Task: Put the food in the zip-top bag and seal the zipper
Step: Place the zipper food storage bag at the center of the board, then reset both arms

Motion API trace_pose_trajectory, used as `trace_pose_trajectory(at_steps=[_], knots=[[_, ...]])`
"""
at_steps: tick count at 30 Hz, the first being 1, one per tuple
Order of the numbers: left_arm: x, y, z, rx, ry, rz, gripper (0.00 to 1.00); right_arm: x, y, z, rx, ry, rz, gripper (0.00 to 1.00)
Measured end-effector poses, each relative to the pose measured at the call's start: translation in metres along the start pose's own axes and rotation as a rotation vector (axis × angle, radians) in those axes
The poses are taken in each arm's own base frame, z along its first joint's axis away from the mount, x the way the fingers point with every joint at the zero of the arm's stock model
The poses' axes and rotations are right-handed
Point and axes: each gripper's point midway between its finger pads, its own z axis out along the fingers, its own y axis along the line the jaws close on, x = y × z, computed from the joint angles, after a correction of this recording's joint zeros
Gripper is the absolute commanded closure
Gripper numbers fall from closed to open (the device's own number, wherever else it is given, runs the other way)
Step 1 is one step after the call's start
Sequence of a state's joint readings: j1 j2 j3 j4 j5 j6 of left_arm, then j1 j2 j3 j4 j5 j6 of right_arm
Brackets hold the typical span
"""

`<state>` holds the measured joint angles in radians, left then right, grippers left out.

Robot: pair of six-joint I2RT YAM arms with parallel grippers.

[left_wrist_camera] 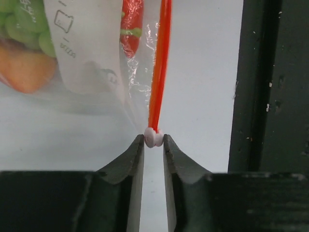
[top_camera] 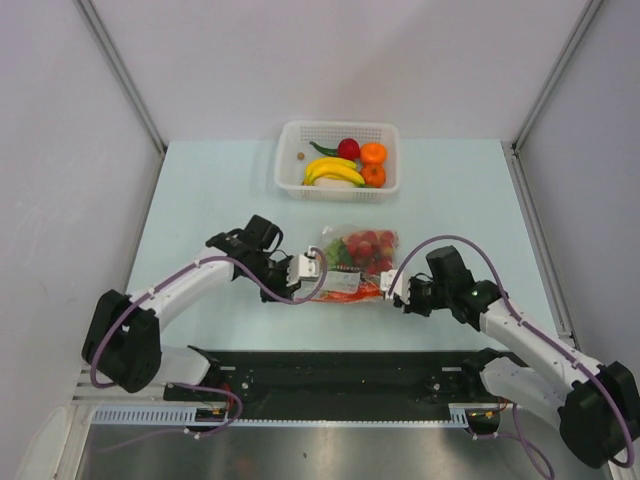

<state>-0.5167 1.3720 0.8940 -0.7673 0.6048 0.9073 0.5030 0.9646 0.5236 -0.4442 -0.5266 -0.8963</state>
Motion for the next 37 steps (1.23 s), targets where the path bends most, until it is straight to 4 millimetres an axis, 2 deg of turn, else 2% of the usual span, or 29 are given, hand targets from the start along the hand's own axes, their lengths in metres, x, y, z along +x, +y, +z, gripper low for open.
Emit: trace_pose_trajectory(at_steps=[1, 2, 4, 6, 7, 10, 12, 13, 18, 21, 23, 25, 27, 28, 30, 33, 37], knots=[[0.000, -0.003, -0.001, -0.005, -0.004, 0.008, 0.57, -0.001, -0.001, -0.003, 0.011, 0.002, -0.016, 0.51], [-0.001, -0.004, -0.003, -0.010, -0.008, 0.009, 0.41, -0.002, 0.000, -0.005, 0.018, 0.005, -0.032, 0.41], [-0.005, -0.005, -0.007, -0.023, -0.021, 0.014, 0.28, -0.002, 0.002, -0.009, 0.025, 0.015, -0.046, 0.23], [-0.008, -0.006, -0.011, -0.025, -0.026, 0.003, 0.20, -0.001, 0.004, -0.014, 0.034, 0.025, -0.037, 0.20], [-0.011, -0.006, -0.014, -0.026, -0.028, -0.005, 0.01, -0.002, 0.004, -0.017, 0.039, 0.031, -0.032, 0.17], [-0.035, 0.004, -0.033, -0.056, -0.070, -0.026, 0.00, -0.015, -0.006, -0.033, 0.080, 0.025, 0.001, 0.08], [-0.058, 0.019, -0.055, -0.103, -0.128, -0.055, 0.00, -0.032, -0.021, -0.045, 0.128, -0.006, 0.017, 0.04], [-0.075, 0.032, -0.072, -0.137, -0.176, -0.072, 0.00, -0.043, -0.031, -0.055, 0.157, -0.027, 0.034, 0.04], [-0.136, 0.094, -0.151, -0.310, -0.350, -0.205, 0.00, -0.094, -0.103, -0.110, 0.362, -0.154, 0.142, 0.00], [-0.159, 0.128, -0.189, -0.363, -0.433, -0.306, 0.00, -0.105, -0.151, -0.137, 0.463, -0.206, 0.258, 0.00], [-0.165, 0.159, -0.213, -0.405, -0.481, -0.400, 0.00, -0.101, -0.185, -0.152, 0.520, -0.240, 0.366, 0.00], [-0.159, 0.190, -0.236, -0.449, -0.521, -0.499, 0.00, -0.088, -0.214, -0.166, 0.565, -0.265, 0.481, 0.00], [-0.140, 0.219, -0.251, -0.493, -0.540, -0.606, 0.00, -0.069, -0.236, -0.174, 0.599, -0.275, 0.586, 0.00], [-0.124, 0.232, -0.256, -0.519, -0.543, -0.668, 0.00, -0.055, -0.245, -0.174, 0.604, -0.283, 0.662, 0.00], [-0.088, 0.247, -0.259, -0.564, -0.523, -0.797, 0.01, -0.033, -0.251, -0.179, 0.626, -0.276, 0.750, 0.00], [-0.036, 0.254, -0.250, -0.616, -0.470, -0.946, 0.00, -0.004, -0.250, -0.177, 0.633, -0.266, 0.870, 0.00], [0.006, 0.243, -0.210, -0.606, -0.370, -1.067, 0.00, 0.027, -0.235, -0.168, 0.624, -0.241, 0.984, 0.00]])
